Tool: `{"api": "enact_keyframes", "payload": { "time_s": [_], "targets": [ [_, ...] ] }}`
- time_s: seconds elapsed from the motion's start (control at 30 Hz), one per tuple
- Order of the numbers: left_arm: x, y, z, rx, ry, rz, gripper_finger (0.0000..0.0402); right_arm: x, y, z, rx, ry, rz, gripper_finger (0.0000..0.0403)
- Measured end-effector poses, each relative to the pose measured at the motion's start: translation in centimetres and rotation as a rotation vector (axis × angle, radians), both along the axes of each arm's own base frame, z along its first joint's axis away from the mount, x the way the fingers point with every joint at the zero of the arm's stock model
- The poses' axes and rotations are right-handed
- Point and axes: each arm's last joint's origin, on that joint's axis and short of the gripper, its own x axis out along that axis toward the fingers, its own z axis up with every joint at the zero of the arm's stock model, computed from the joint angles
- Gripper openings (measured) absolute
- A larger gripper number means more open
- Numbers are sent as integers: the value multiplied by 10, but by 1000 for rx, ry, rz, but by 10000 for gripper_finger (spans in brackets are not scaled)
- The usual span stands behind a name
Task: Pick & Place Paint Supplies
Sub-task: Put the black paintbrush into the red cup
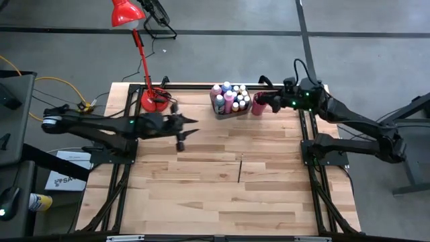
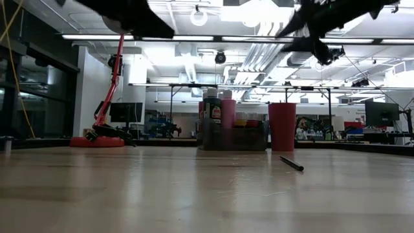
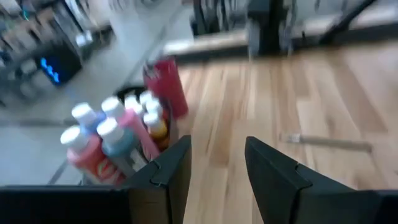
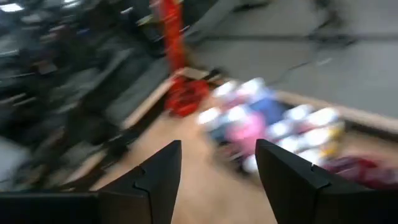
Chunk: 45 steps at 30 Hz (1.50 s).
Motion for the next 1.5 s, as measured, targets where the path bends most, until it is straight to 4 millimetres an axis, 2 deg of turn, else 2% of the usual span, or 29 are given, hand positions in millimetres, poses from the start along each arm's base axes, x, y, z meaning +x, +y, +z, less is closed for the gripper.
{"api": "enact_keyframes", "payload": {
  "time_s": [0.17,0.4,0.6,0.8,0.93,1.03,1.17,1.27,1.4,1.5],
  "targets": [
    [-44,0,-18,-12,-138,-41,145,7,17,22,88,-107,190,191],
    [-95,0,-46,-45,-241,-70,145,21,43,45,223,-176,300,173],
    [-122,-1,-57,-34,-269,-109,145,40,67,52,393,-192,385,150],
    [-145,-1,-67,-6,-311,-148,145,66,93,58,465,-177,374,126],
    [-156,-2,-74,-9,-331,-184,145,84,108,64,491,-146,348,112],
    [-155,-2,-77,-8,-306,-198,145,98,118,64,541,-55,319,103],
    [-154,-5,-77,0,-309,-274,145,119,130,59,639,65,272,94],
    [-154,-5,-78,0,-293,-283,145,133,140,47,727,168,205,88],
    [-155,-5,-77,2,-311,-285,145,145,151,12,888,345,29,74],
    [-155,-5,-78,0,-297,-285,145,149,154,-13,912,505,-83,64]
  ]
}}
